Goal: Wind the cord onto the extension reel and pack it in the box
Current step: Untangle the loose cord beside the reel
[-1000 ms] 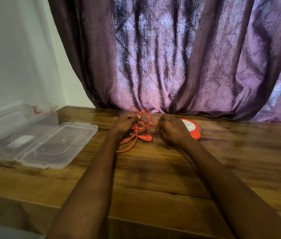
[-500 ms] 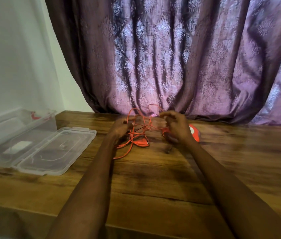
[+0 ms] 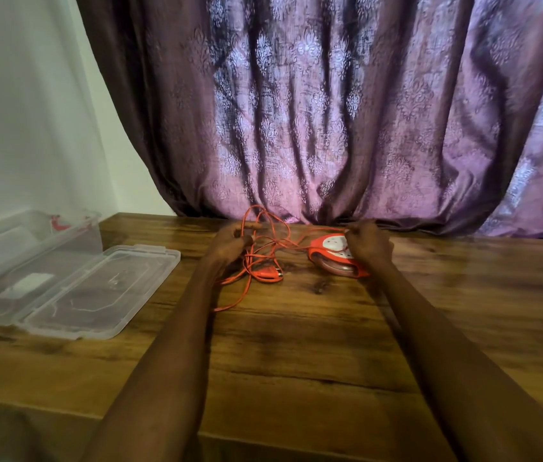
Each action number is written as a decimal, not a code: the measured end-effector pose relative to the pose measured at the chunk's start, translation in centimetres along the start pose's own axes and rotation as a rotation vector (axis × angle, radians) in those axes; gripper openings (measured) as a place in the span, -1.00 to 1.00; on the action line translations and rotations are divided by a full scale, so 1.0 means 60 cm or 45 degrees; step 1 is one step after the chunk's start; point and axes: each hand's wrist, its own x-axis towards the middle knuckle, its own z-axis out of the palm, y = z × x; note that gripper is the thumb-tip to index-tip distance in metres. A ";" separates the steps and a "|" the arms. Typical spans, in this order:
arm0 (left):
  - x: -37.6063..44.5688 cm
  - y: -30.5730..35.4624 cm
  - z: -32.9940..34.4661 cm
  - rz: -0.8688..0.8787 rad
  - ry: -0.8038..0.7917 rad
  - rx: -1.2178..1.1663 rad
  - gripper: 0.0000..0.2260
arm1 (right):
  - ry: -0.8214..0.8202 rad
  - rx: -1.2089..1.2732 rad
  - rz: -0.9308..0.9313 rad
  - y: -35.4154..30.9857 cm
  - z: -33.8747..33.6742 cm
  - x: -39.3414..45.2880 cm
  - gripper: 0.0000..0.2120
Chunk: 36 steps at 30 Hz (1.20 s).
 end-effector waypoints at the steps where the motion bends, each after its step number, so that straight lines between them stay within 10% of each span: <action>1: -0.003 0.002 0.002 0.006 0.005 -0.007 -0.69 | 0.018 -0.027 -0.050 -0.002 0.001 -0.002 -0.69; 11: -0.013 0.008 0.001 0.041 0.053 0.123 -0.78 | 0.238 -0.434 -0.742 -0.051 0.015 -0.027 -0.63; 16: -0.002 0.003 -0.009 -0.097 0.075 0.441 -0.68 | 0.013 -0.205 -0.615 -0.065 0.028 -0.037 -0.54; 21: -0.005 0.028 0.012 0.467 0.307 1.275 -0.64 | 0.112 0.305 -0.555 -0.052 0.008 -0.029 -0.60; 28: 0.018 0.033 0.082 0.459 -0.074 1.749 -0.78 | 0.138 0.355 -0.458 -0.044 0.004 -0.025 -0.55; 36: 0.041 0.021 0.067 0.402 0.061 1.445 -0.83 | 0.109 0.110 -0.409 -0.054 -0.004 -0.002 -0.69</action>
